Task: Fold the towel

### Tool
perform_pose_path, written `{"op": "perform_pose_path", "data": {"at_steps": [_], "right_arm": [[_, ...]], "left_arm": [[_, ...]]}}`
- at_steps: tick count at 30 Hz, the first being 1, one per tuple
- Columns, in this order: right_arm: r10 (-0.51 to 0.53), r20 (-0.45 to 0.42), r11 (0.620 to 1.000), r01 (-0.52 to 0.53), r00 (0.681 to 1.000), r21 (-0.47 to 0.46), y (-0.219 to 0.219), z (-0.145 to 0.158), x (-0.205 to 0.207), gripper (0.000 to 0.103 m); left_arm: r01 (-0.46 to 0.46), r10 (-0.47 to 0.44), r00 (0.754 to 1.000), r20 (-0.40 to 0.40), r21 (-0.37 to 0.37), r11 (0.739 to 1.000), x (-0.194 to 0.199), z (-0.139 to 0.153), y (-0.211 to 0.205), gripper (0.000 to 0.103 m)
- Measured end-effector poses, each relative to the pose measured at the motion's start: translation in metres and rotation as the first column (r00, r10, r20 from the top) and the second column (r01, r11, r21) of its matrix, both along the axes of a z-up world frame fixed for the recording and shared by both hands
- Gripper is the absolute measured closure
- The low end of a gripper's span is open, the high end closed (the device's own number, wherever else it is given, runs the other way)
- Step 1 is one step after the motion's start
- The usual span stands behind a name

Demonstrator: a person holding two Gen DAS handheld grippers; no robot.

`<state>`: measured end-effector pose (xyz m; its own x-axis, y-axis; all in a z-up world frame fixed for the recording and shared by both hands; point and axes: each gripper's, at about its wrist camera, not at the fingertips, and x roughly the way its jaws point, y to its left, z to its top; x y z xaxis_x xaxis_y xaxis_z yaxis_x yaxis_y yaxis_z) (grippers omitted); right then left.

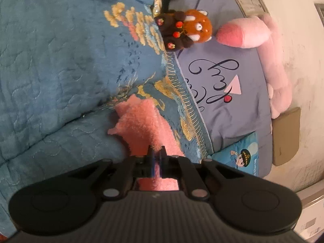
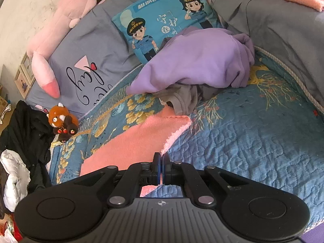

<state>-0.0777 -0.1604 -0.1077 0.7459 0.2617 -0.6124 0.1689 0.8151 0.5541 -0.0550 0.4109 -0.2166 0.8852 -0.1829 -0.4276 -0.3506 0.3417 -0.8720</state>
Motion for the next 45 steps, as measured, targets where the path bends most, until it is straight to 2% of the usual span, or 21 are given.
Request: {"op": "perform_pose_path", "data": {"at_steps": [4,7,11,14,16,18,20,23,26,28,32,34,36,38,41,44,45], "right_arm": [[-0.003,0.02,1.0,0.003,1.0,0.003,-0.001,0.007,-0.005,0.101],[-0.006,0.07,0.999,0.004,0.998,0.036,-0.004,0.025,-0.013,0.101],[-0.017,0.163,0.996,0.001,0.987,0.094,-0.01,0.058,-0.027,0.101],[-0.021,0.242,0.994,-0.005,0.97,0.107,-0.016,0.091,-0.036,0.101],[-0.019,0.265,0.993,-0.012,0.964,0.117,-0.02,0.106,-0.034,0.101],[-0.018,0.266,0.995,-0.01,0.964,0.102,-0.021,0.114,-0.025,0.101],[-0.013,0.26,0.996,-0.01,0.966,0.087,-0.021,0.117,-0.012,0.101],[-0.011,0.239,0.997,-0.007,0.971,0.075,-0.019,0.115,0.01,0.101],[-0.015,0.253,0.998,-0.002,0.967,0.067,-0.018,0.12,0.027,0.101],[-0.018,0.275,0.998,0.0,0.961,0.063,-0.017,0.128,0.037,0.101],[-0.01,0.374,1.0,0.005,0.927,0.014,-0.015,0.163,0.033,0.101],[-0.003,0.404,1.0,-0.002,0.915,0.011,-0.015,0.175,0.025,0.101],[0.015,0.392,1.0,-0.011,0.92,-0.01,-0.014,0.174,0.015,0.101],[0.021,0.314,1.0,-0.016,0.949,-0.019,-0.012,0.153,0.009,0.101],[0.016,0.167,1.0,-0.013,0.986,-0.019,-0.012,0.111,0.003,0.101],[-0.016,-0.029,1.0,0.016,0.999,0.012,-0.014,0.049,0.001,0.101],[-0.021,-0.054,1.0,0.021,0.998,0.009,-0.012,0.039,0.001,0.101]], "left_arm": [[0.025,-0.029,0.997,0.069,0.065,0.998,-0.005,0.042,-0.001,0.1],[0.068,-0.088,0.985,0.147,0.14,0.988,-0.007,0.091,-0.003,0.1],[0.111,-0.162,0.956,0.244,0.211,0.971,-0.016,0.165,-0.004,0.1],[0.142,-0.201,0.953,0.228,0.252,0.957,-0.015,0.217,-0.002,0.1],[0.164,-0.225,0.956,0.187,0.297,0.941,-0.008,0.245,-0.003,0.099],[0.193,-0.248,0.961,0.125,0.343,0.919,0.004,0.26,-0.004,0.099],[0.224,-0.258,0.965,0.049,0.361,0.905,0.021,0.259,-0.006,0.099],[0.28,-0.285,0.958,-0.04,0.361,0.89,0.052,0.245,-0.009,0.099],[0.315,-0.308,0.948,-0.078,0.354,0.881,0.088,0.231,-0.011,0.099],[0.313,-0.317,0.947,-0.052,0.372,0.874,0.111,0.24,-0.013,0.099],[0.284,-0.326,0.945,0.029,0.425,0.859,0.15,0.272,-0.017,0.099],[0.261,-0.325,0.943,0.079,0.431,0.864,0.159,0.288,-0.019,0.098],[0.246,-0.315,0.944,0.102,0.42,0.874,0.156,0.288,-0.017,0.098],[0.248,-0.302,0.95,0.081,0.394,0.885,0.147,0.271,-0.012,0.097],[0.293,-0.29,0.955,-0.064,0.363,0.885,0.132,0.217,-0.002,0.097],[0.345,-0.264,0.927,-0.267,0.329,0.879,0.118,0.15,0.008,0.098],[0.36,-0.254,0.912,-0.323,0.326,0.874,0.115,0.132,0.01,0.098]]}}
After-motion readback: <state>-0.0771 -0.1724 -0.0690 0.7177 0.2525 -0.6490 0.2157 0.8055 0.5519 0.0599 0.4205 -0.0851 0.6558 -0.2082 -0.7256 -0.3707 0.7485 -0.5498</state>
